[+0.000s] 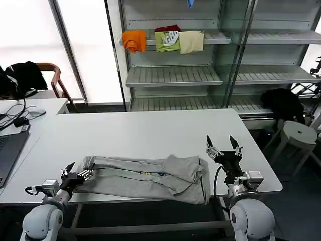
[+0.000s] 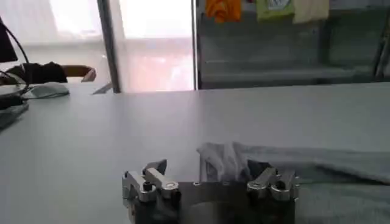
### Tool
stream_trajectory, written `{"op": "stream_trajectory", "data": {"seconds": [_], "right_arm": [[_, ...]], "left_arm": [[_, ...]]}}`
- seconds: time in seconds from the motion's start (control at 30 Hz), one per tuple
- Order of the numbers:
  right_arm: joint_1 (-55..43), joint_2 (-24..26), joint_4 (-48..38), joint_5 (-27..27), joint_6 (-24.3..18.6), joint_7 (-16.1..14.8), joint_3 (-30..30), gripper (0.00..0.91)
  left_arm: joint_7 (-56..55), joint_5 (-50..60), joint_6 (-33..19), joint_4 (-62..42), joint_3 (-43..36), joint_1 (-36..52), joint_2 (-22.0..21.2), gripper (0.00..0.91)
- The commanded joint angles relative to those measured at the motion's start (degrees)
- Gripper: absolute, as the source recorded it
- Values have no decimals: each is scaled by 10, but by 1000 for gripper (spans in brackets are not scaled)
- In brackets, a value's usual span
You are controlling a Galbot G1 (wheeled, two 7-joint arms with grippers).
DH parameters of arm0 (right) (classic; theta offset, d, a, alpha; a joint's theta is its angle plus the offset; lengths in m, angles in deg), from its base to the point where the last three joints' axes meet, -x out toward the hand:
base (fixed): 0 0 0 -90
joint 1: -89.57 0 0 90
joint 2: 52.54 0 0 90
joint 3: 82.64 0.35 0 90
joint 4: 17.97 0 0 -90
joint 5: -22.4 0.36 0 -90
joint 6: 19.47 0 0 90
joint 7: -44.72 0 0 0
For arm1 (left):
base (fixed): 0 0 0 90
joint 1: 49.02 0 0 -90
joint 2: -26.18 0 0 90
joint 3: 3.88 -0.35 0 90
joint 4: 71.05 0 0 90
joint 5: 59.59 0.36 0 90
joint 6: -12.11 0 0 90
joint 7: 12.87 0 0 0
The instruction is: Fold and organize the clothes.
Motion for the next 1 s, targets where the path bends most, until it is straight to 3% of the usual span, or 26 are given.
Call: {"op": "stream_trajectory", "data": {"seconds": [0.03, 0.27, 0.3, 0.8, 1.0], "right_arm": [[-21, 1, -4, 19, -5, 13, 6, 907], [-20, 1, -6, 19, -4, 16, 10, 907], [-20, 1, -7, 20, -4, 16, 11, 907], [-22, 3, -23, 19, 4, 17, 13, 907], [-25, 8, -34, 21, 7, 18, 18, 907]], "left_arm": [[-27, 15, 14, 5, -10, -9, -15, 262], [-25, 4, 24, 0, -15, -12, -9, 141], [-24, 2, 24, 0, -16, -12, -8, 10], [-21, 8, -39, -18, -18, 6, -7, 0], [-25, 2, -81, -54, 25, 39, 13, 0]]}}
